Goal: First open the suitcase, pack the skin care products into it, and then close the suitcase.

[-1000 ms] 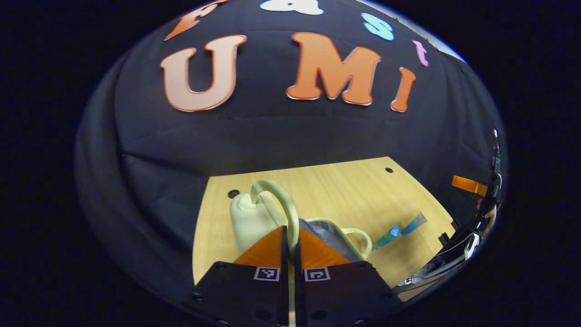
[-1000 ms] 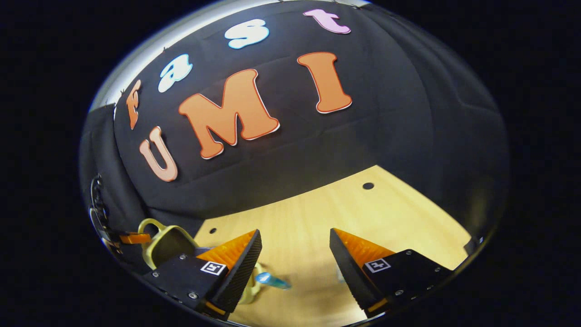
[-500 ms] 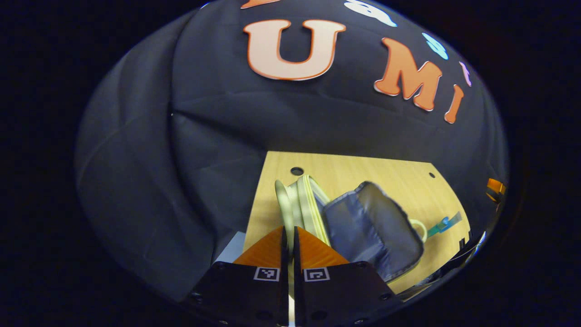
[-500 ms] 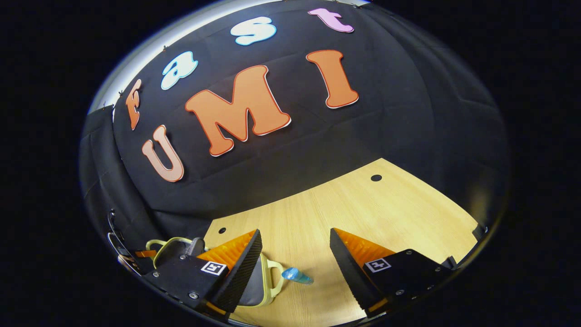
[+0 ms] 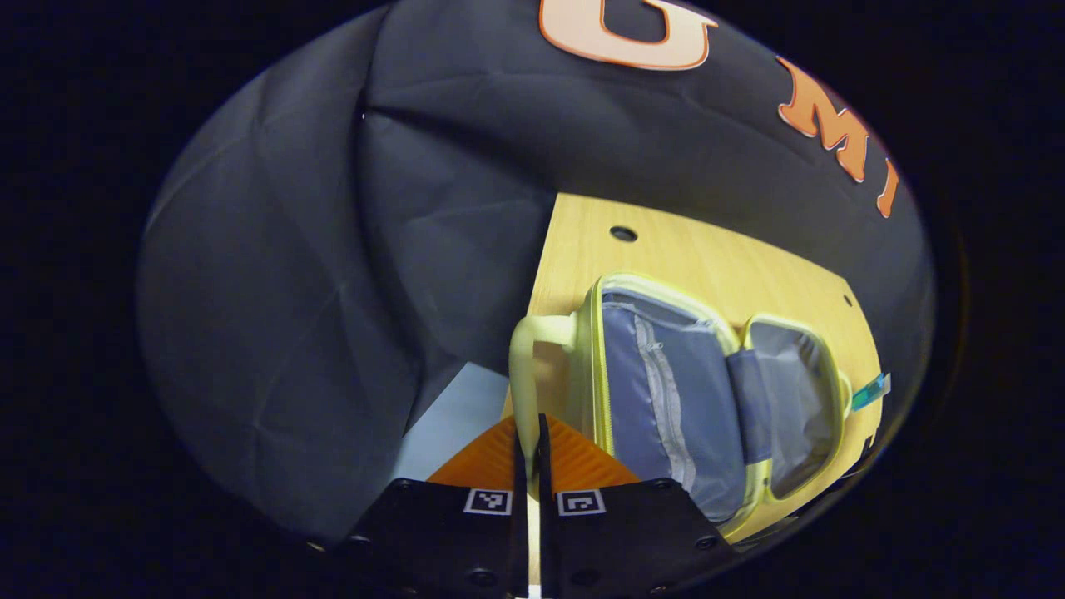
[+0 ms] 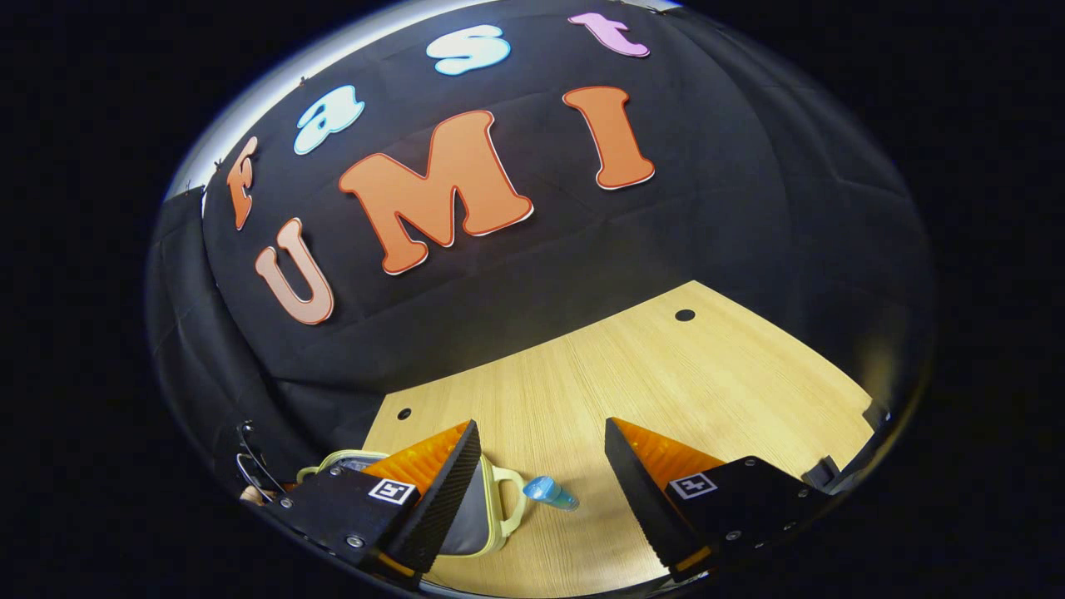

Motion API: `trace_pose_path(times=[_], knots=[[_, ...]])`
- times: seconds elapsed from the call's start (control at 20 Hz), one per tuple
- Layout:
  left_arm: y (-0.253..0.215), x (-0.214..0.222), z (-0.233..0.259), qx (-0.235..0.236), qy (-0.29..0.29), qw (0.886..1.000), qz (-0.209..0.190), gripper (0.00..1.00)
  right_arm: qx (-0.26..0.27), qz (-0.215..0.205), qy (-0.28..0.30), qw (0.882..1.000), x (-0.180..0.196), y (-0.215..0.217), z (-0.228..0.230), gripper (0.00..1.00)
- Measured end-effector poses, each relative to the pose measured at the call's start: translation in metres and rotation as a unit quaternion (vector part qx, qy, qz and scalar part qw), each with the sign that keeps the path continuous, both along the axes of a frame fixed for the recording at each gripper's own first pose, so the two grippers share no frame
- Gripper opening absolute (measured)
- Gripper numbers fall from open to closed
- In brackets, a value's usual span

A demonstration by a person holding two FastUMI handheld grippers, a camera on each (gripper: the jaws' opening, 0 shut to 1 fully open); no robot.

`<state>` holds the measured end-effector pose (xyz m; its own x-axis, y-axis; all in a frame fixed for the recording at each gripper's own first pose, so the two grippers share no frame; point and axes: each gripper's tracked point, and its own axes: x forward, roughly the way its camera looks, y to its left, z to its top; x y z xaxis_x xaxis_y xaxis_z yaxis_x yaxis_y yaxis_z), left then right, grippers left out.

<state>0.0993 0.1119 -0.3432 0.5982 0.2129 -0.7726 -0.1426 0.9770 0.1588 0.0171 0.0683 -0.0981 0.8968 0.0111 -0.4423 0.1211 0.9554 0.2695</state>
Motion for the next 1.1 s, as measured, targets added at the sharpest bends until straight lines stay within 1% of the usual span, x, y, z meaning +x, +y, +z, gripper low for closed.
trace_pose_path(times=[0.1,0.2,0.25,0.3,0.35,0.4,0.45,0.55,0.6,0.7,0.75,0.9,0.95,1.0,1.05,1.1], knots=[[-0.001,0.000,-0.021,-0.003,0.025,1.000,0.005,0.05,-0.012,-0.011,0.003,1.000,-0.002,-0.006,-0.002,0.95],[-0.003,-0.003,-0.024,-0.010,0.037,0.999,0.013,0.05,-0.018,-0.016,0.004,1.000,-0.004,-0.009,-0.001,0.95],[-0.001,-0.005,-0.022,-0.005,0.041,0.999,0.018,0.06,-0.021,-0.016,0.006,1.000,-0.005,-0.010,-0.002,0.95],[0.005,-0.008,-0.022,0.019,0.052,0.998,0.020,0.15,-0.023,-0.017,0.009,1.000,-0.006,-0.010,-0.004,0.95],[0.015,-0.013,-0.020,0.053,0.067,0.996,0.019,0.24,-0.025,-0.016,0.010,1.000,-0.007,-0.011,-0.003,0.95],[0.011,-0.011,-0.015,0.062,0.073,0.995,0.009,0.33,-0.026,-0.016,0.010,0.999,-0.008,-0.012,-0.003,0.95],[0.011,-0.007,-0.014,0.076,0.073,0.994,0.003,0.34,-0.027,-0.016,0.010,0.999,-0.008,-0.013,-0.004,0.95],[0.013,-0.004,-0.007,0.125,0.062,0.990,-0.003,0.47,-0.033,-0.013,0.013,0.999,-0.009,-0.016,-0.007,0.95],[0.012,-0.003,0.005,0.144,0.054,0.988,-0.005,0.62,-0.036,-0.012,0.016,0.999,-0.010,-0.018,-0.009,0.95],[-0.007,0.003,0.029,0.154,0.022,0.988,-0.024,0.92,-0.038,-0.009,0.019,0.999,-0.008,-0.024,-0.012,0.95],[-0.022,0.006,0.042,0.151,0.004,0.988,-0.033,0.99,-0.039,-0.008,0.020,0.999,-0.008,-0.026,-0.013,0.95],[-0.076,0.015,0.092,0.149,-0.056,0.986,-0.051,0.99,-0.048,0.002,0.021,0.999,-0.005,-0.034,-0.016,0.95],[-0.098,0.020,0.106,0.140,-0.076,0.986,-0.058,0.96,-0.054,0.006,0.020,0.998,-0.003,-0.039,-0.016,0.95],[-0.121,0.024,0.124,0.134,-0.097,0.984,-0.063,0.95,-0.060,0.010,0.019,0.998,-0.001,-0.044,-0.016,0.95],[-0.144,0.028,0.143,0.128,-0.117,0.983,-0.066,0.99,-0.067,0.013,0.018,0.998,0.002,-0.049,-0.017,0.95],[-0.167,0.028,0.164,0.119,-0.141,0.980,-0.070,0.99,-0.072,0.015,0.017,0.997,0.004,-0.055,-0.018,0.95]])
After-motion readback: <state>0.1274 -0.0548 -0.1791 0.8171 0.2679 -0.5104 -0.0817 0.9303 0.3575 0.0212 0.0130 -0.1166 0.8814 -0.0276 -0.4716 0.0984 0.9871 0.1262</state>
